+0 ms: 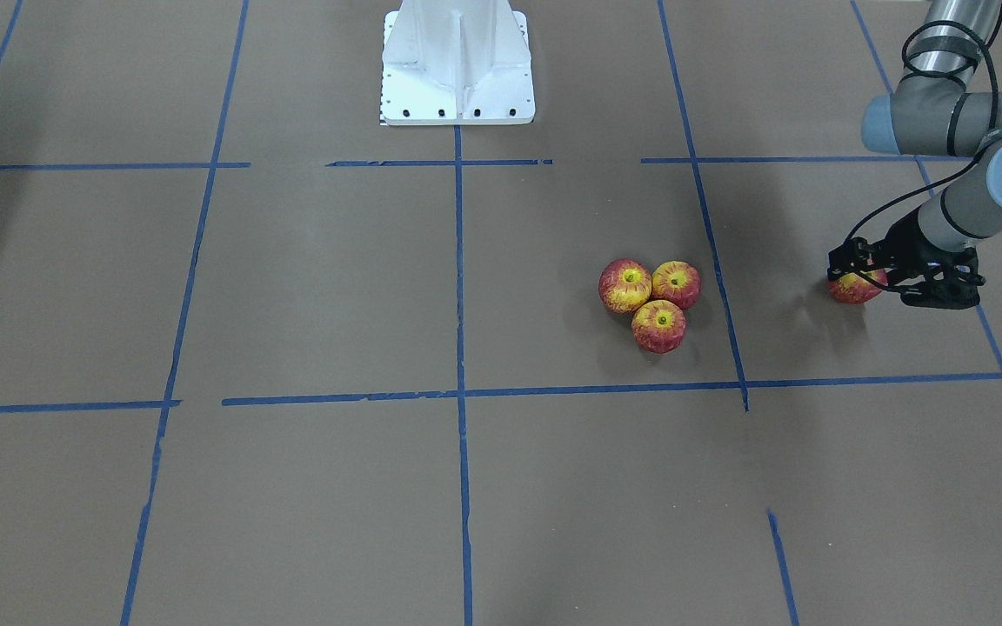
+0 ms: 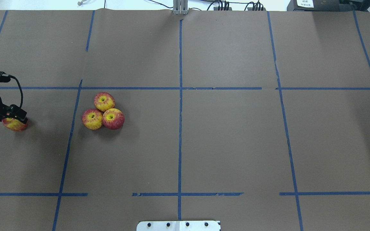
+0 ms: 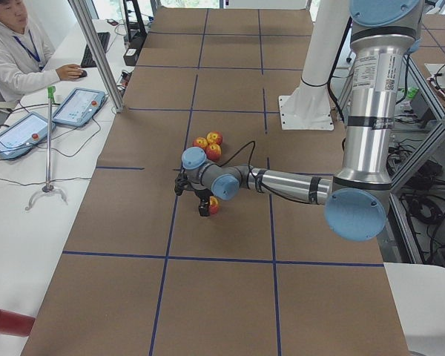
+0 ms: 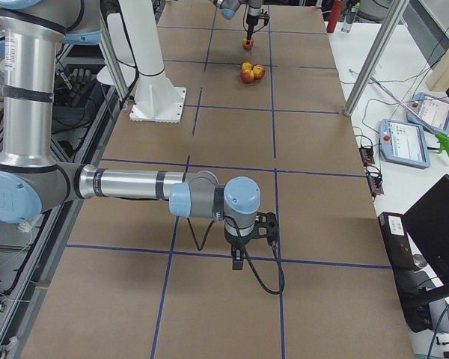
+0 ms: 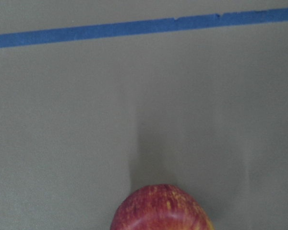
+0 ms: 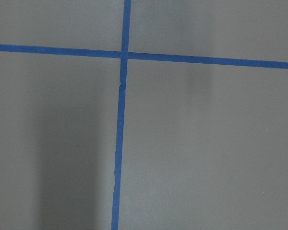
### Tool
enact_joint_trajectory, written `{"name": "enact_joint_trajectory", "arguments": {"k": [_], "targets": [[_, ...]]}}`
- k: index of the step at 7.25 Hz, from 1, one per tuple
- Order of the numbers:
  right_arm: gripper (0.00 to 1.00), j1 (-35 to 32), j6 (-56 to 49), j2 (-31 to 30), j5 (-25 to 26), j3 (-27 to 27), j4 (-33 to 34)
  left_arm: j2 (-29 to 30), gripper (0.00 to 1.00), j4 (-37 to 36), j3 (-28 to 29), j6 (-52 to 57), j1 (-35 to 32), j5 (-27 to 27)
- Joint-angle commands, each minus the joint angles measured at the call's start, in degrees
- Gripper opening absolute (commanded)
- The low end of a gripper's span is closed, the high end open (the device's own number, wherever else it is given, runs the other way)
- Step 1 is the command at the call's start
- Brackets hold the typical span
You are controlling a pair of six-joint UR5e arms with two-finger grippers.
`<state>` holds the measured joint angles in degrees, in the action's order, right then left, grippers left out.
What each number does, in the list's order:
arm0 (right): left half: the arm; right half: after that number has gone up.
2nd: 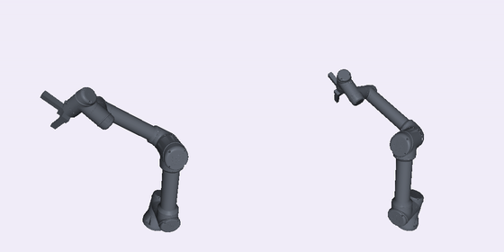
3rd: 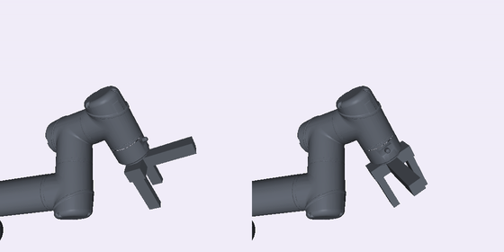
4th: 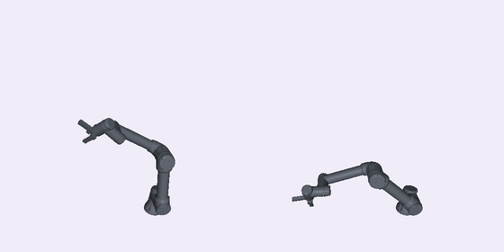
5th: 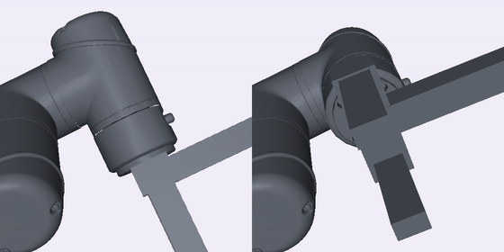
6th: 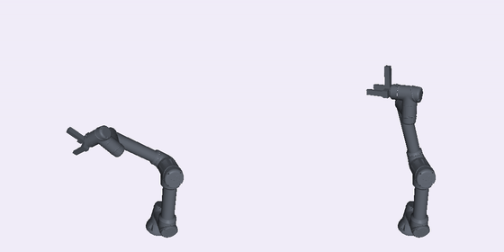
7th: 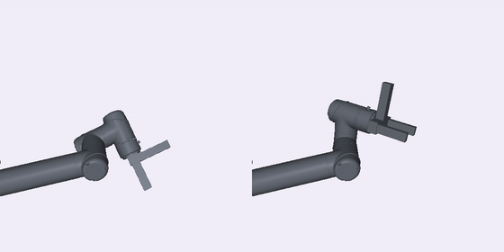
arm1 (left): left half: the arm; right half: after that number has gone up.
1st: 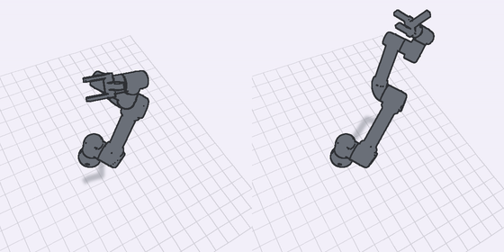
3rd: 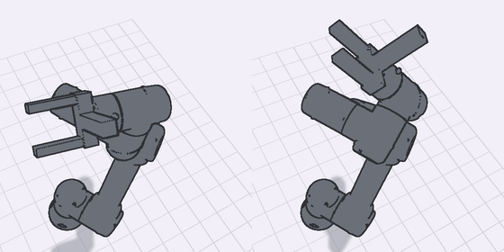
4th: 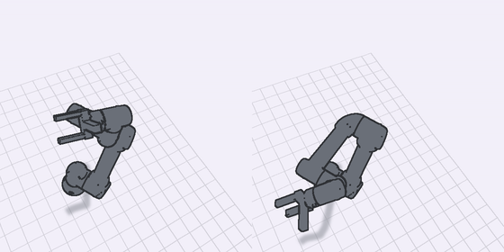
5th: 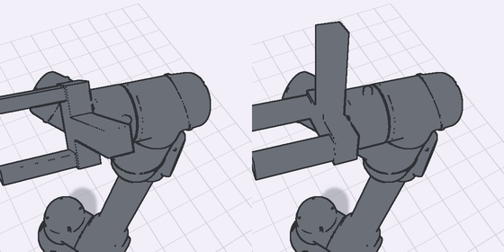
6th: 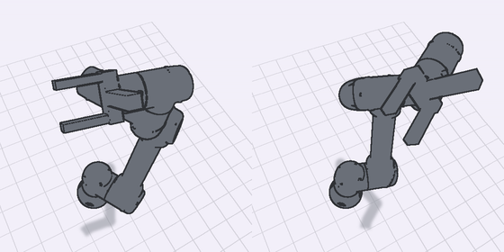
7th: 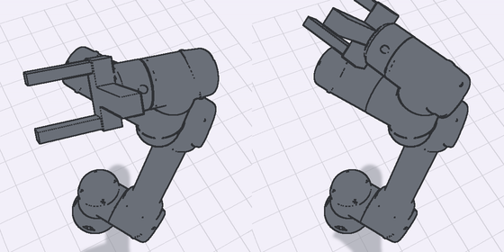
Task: Stack apples
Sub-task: 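Close the left gripper on the lone apple and lift it, then carry the held apple with the left gripper over the three-apple cluster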
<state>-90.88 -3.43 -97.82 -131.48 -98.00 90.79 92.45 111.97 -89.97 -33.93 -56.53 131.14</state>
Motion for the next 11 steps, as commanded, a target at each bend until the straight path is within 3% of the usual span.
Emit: {"name": "enact_joint_trajectory", "arguments": {"k": [1, 2, 3, 4, 5, 6, 8, 11], "targets": [[1.00, 0.00, 0.00, 0.00, 0.00, 0.00, 0.00, 0.01, 0.89, 0.01, 0.41, 0.09, 0.98, 0.00], [1.00, 0.00, 0.00, 0.00, 0.00, 0.00, 0.00, 0.10, 0.70, 0.01, 0.76, 0.26, 1.16, 0.00], [1.00, 0.00, 0.00, 0.00, 0.00, 0.00, 0.00, 0.10, 0.28, 0.01, 0.76, 0.61, 1.16, 0.00], [1.00, 0.00, 0.00, 0.00, 0.00, 0.00, 0.00, 0.45, 0.03, -0.17, -1.07, 0.44, 0.90, 0.26], [1.00, 0.00, 0.00, 0.00, 0.00, 0.00, 0.00, -0.59, 0.00, -1.13, -7.96, 0.18, 0.64, 0.44], [1.00, 0.00, 0.00, 0.00, -0.09, 0.00, 0.00, 0.10, 0.00, -1.57, -10.72, -1.30, 0.89, 0.52], [1.00, 0.00, 0.00, 0.00, 0.00, 0.00, 0.00, 5.96, 0.00, -1.49, -11.02, -13.40, 2.20, 0.52], [1.00, 0.00, 0.09, 0.00, 0.00, 0.00, 0.00, 14.85, 0.00, -1.58, -9.27, -24.85, 9.93, -0.09]]}}
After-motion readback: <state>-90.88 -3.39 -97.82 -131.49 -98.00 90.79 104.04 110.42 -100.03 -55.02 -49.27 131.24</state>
